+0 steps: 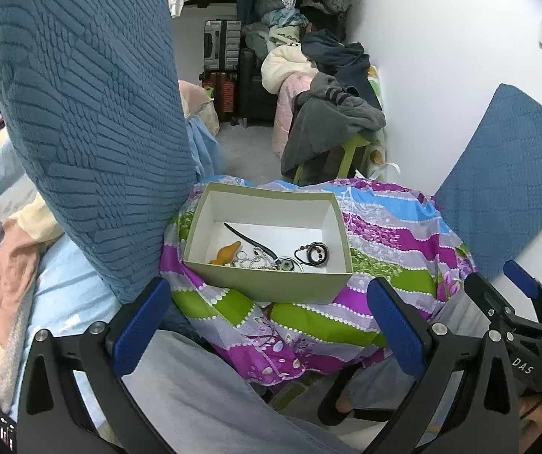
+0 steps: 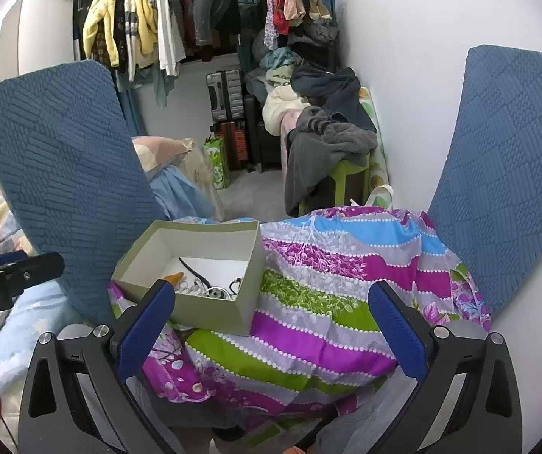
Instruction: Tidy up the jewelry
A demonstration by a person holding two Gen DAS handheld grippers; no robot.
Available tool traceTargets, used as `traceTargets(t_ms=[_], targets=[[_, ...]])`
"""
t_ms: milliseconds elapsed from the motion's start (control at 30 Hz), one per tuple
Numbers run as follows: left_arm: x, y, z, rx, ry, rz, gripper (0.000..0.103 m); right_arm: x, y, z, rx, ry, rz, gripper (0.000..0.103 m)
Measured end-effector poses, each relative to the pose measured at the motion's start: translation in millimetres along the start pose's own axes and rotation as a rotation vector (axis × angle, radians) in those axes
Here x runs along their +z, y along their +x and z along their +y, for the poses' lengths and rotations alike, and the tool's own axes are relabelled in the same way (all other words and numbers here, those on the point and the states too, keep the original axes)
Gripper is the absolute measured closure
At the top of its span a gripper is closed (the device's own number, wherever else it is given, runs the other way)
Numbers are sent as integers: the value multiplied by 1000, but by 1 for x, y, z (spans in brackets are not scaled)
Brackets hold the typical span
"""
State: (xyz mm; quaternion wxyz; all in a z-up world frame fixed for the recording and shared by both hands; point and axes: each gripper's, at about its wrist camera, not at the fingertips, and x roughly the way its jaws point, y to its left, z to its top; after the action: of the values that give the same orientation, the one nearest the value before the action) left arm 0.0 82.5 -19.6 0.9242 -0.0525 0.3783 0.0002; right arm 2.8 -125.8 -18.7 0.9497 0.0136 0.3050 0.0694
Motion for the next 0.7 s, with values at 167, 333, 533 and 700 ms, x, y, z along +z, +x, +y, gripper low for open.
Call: traceTargets(t_ms=[167,333,533,700], targets=[[0,-1,0,12,-2,-12,0,0,0,0,-2,-3,-4,0],[-2,-4,1,6,-10,-13,0,0,4,0,-3,2,0,0],[-1,-4,-2,9,-4,-4,0,0,3,0,-6,-3,0,0],[-2,-4,-2,8,-4,-4,0,1,3,-1,-6,0,0,0]])
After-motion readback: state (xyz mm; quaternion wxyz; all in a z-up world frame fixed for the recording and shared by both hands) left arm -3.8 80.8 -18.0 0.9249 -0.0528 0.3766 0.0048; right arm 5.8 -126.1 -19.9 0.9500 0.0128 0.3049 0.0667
